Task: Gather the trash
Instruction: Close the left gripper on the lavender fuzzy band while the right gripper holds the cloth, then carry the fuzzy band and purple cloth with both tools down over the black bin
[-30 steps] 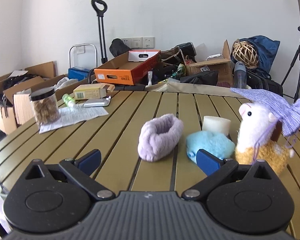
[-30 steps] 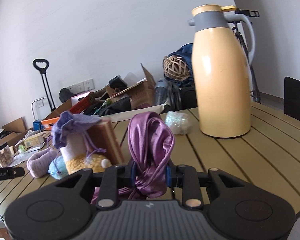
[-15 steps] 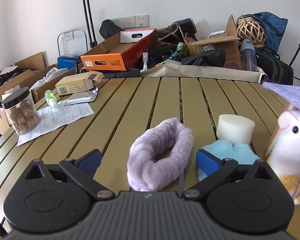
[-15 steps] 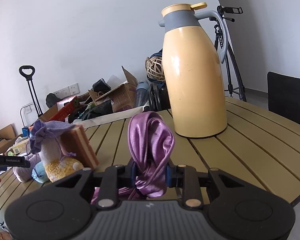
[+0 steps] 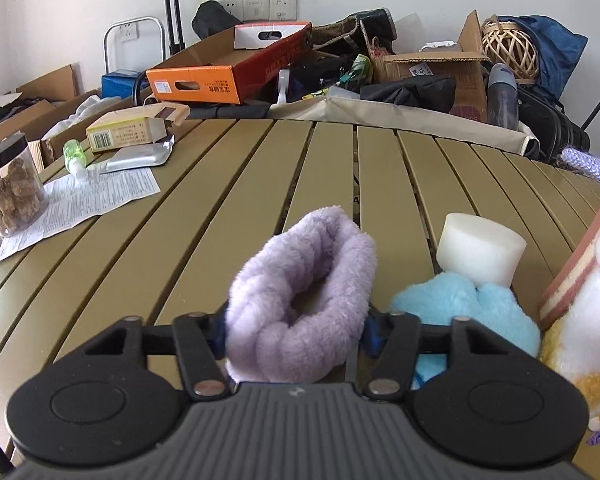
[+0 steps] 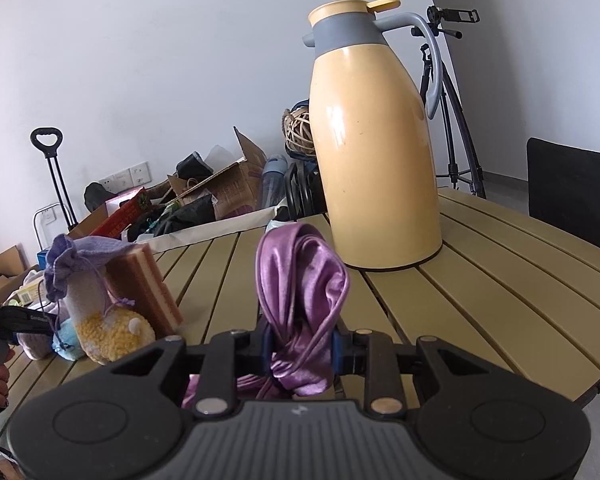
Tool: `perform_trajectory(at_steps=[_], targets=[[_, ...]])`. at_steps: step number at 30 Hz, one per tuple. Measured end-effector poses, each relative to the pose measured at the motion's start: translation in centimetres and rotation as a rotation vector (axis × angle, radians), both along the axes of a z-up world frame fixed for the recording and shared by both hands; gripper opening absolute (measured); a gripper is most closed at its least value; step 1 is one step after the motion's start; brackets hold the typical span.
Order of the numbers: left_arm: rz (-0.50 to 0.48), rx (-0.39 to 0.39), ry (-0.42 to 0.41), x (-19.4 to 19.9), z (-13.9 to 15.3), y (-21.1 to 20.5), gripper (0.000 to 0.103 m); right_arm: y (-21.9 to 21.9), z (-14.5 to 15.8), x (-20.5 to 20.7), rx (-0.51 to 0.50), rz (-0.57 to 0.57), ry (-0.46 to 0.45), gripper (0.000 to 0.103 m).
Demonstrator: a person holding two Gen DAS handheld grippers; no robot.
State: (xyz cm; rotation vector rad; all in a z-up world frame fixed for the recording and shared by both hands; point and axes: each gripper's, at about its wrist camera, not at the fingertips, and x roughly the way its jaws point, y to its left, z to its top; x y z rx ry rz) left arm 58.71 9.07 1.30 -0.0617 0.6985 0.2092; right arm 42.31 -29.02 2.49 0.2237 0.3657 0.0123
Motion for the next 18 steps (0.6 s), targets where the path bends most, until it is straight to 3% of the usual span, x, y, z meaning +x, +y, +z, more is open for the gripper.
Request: perform_trajectory(at_steps=[5,18], targets=[[0.004,0.002,-0.016,-0.7,0.4,0.2,0.037,0.3,0.1,-0.1,0.002,0.013,-0.003,0.026],[-0.013,0.025,-0.083,-5.4,3.1,-0.1,0.037,1.0,0.4,-0.8,0.019,0.052,-0.015,0.026]])
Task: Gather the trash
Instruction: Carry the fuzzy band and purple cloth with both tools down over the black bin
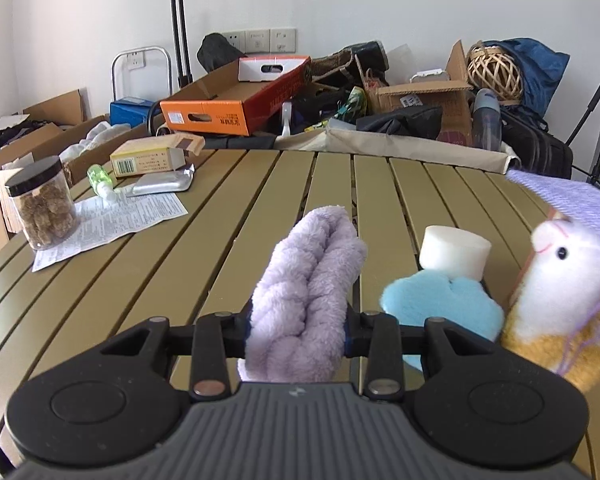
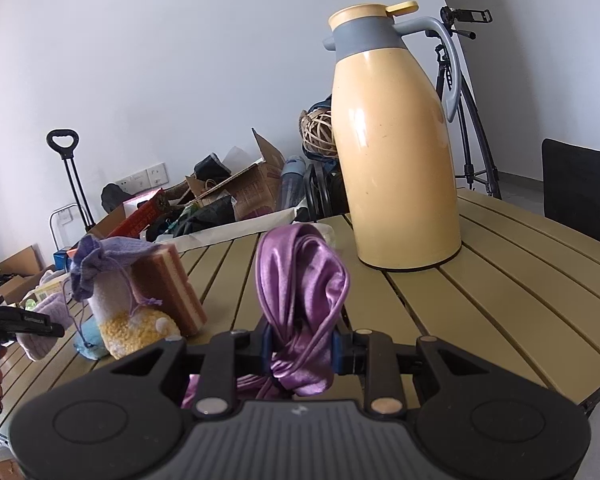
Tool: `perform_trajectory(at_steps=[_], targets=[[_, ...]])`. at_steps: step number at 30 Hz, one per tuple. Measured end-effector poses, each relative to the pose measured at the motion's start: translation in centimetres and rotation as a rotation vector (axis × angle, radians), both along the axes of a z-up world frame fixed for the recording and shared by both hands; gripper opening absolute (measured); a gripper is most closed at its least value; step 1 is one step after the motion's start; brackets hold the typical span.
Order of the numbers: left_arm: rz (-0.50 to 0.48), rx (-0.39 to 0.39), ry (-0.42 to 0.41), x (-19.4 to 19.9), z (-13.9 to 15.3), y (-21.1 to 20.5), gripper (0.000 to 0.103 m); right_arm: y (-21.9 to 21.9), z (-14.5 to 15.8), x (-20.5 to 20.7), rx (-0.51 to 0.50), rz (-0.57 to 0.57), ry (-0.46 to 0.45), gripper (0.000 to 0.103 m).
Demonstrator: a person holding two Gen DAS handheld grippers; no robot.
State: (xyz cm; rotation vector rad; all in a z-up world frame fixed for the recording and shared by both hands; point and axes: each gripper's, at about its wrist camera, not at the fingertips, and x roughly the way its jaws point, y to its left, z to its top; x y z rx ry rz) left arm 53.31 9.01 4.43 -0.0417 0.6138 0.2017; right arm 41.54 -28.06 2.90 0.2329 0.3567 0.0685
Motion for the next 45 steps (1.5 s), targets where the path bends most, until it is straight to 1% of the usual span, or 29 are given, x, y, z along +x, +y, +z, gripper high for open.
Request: perform_trajectory(at_steps=[10,13,16,25,30,35,40,45], targets=[[-0.001,0.006,-0.045,-6.4,2.0,-1.1,0.037,1.7,0.7,-1.8,0.015,0.075,-0.03,0.026],[-0.01,-0.004,-0.051,-8.3,2.4,-1.4,0.037,2.4,1.1,-2.7,0.018,0.099,-0.045,0.026],[-0.023,0.005,-0.056,-10.3,2.6,-2.0,0.037,2.8,1.4,-3.7,0.02,0.118,-0.061,0.026],[-0.071,-0.029,-0.078,-16.7,2.5,-3.2,0.037,4.8,1.8,-7.5,-0.021,0.176,-0.109,0.026],[-0.098,-0.038,-0.088,-20.3,1.7,-4.3,0.037,5.5,1.2,-10.3,-0.004,0.222,-0.099,0.026],[-0.124,-0.055,-0.08,-23.5,0.6,-5.3,0.037,6.8,0.5,-12.7,-0.016,0.273,-0.085,0.026],[-0.145,-0.06,-0.053,-26.0,-1.0,-6.0,0.037,7.7,-1.3,-14.5,-0.024,0.311,-0.028,0.026],[-0.16,-0.073,0.008,-27.6,-3.7,-6.7,0.037,8.7,-3.2,-15.8,-0.043,0.338,0.044,0.026]])
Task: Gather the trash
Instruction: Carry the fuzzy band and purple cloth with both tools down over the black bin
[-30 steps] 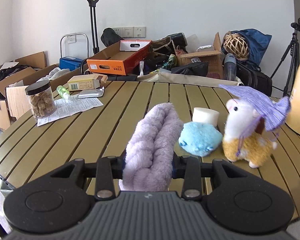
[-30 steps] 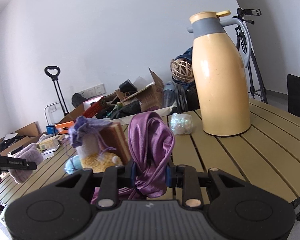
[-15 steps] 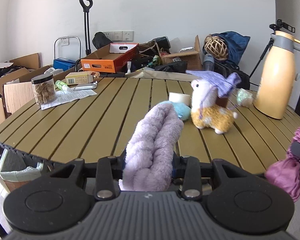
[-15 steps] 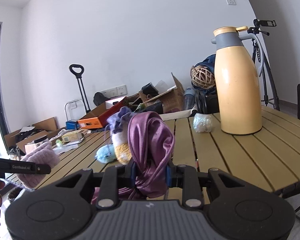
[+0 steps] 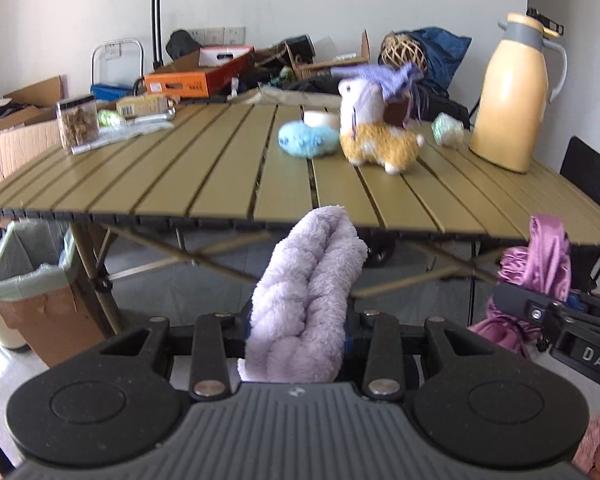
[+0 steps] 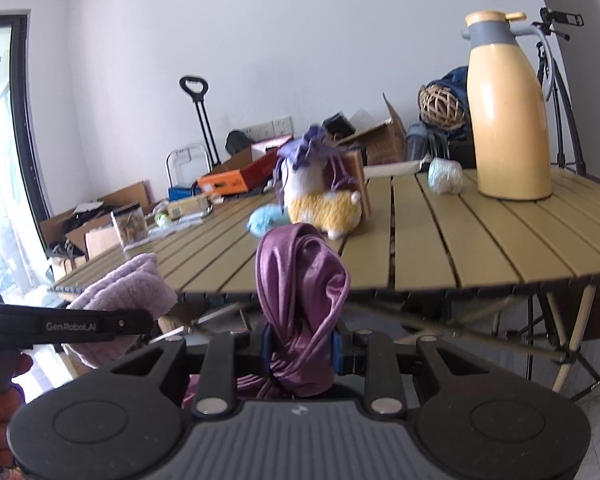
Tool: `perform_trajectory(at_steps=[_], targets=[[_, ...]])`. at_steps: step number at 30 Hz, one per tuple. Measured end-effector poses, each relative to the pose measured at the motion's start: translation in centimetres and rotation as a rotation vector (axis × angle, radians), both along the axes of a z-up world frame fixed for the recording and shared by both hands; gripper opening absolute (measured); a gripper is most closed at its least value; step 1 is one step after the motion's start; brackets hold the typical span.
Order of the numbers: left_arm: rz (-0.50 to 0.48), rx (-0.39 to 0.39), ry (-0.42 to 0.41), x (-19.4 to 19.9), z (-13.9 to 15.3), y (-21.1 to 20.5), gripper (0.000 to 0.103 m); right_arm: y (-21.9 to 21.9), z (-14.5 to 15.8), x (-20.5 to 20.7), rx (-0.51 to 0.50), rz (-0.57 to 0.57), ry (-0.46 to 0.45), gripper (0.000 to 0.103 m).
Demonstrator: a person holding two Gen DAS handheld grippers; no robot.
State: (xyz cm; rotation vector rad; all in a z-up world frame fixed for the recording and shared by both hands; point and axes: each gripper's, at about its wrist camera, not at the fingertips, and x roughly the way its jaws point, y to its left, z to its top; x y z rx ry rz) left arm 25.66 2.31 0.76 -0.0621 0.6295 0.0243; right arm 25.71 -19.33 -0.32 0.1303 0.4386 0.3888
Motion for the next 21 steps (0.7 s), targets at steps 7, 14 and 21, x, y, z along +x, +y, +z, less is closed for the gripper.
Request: perform_trajectory(at_steps=[7,14,21], targets=[[-0.02,0.016,0.069,-1.5,-3.2,-0.7,0.037,1.0,-2.9,-1.7,-0.042,0.015,0.108,0.026],[-0.036,0.01,0.118,-2.1,-5.5,-1.2,0.037,1.2,-5.5,-2.8,-0.077,0.005,0.205,0.026],[-0.027,0.015,0.162,-2.6,-7.7,-0.9,0.037,1.6,-7.1,-3.0,-0.113,0.001,0.27,0.026]])
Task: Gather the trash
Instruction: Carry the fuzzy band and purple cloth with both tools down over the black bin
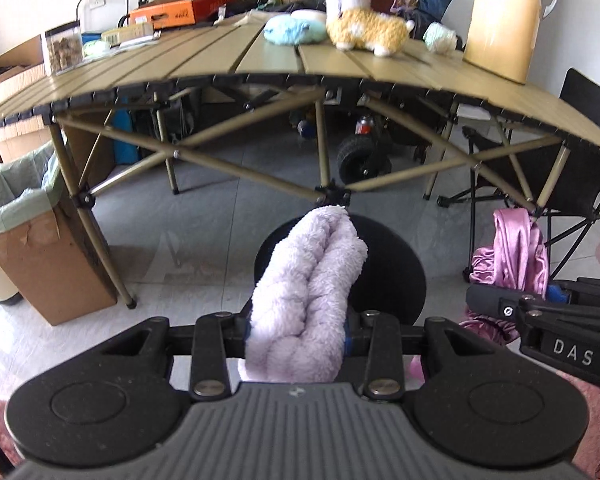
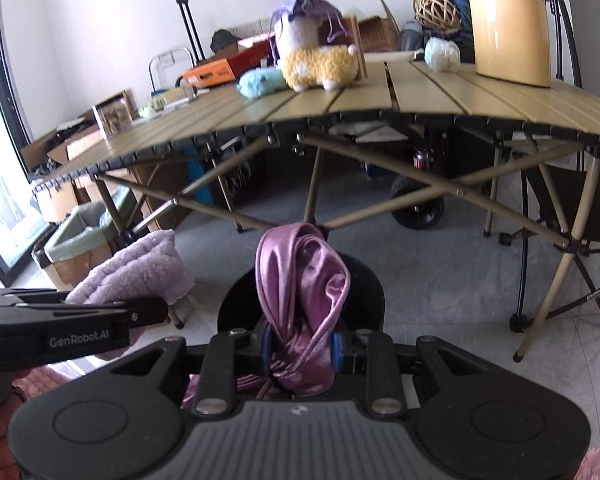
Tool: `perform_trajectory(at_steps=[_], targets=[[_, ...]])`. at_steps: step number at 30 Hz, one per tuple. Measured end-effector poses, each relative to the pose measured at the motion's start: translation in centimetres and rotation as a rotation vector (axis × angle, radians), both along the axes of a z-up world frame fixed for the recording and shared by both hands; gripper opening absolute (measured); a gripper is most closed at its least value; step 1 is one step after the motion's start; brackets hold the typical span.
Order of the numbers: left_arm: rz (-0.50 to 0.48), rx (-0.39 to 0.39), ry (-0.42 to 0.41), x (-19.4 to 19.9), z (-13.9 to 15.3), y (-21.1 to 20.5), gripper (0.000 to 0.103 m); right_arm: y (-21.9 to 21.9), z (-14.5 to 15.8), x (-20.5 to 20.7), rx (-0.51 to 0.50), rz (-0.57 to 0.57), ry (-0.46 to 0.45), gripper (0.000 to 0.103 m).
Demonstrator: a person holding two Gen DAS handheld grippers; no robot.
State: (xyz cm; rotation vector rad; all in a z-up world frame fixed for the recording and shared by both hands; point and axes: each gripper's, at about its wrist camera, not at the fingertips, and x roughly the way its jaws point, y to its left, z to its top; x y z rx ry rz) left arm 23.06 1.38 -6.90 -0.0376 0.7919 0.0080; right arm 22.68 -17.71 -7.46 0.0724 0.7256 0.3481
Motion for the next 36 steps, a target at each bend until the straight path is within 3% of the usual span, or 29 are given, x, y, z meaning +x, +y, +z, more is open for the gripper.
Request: perform_trajectory(at_steps=[16,36], targets=[[0.06,0.025,0.094,0.8,-3.7,1.6,0.037,0.9,-3.6,1.5,-0.073,-0.006,0.132,0.026],[0.173,0.037,0.116,2.2,-4.4,4.2,0.037,1.8,-4.4,3.3,-0.102,-0.02,0.186,0.026]])
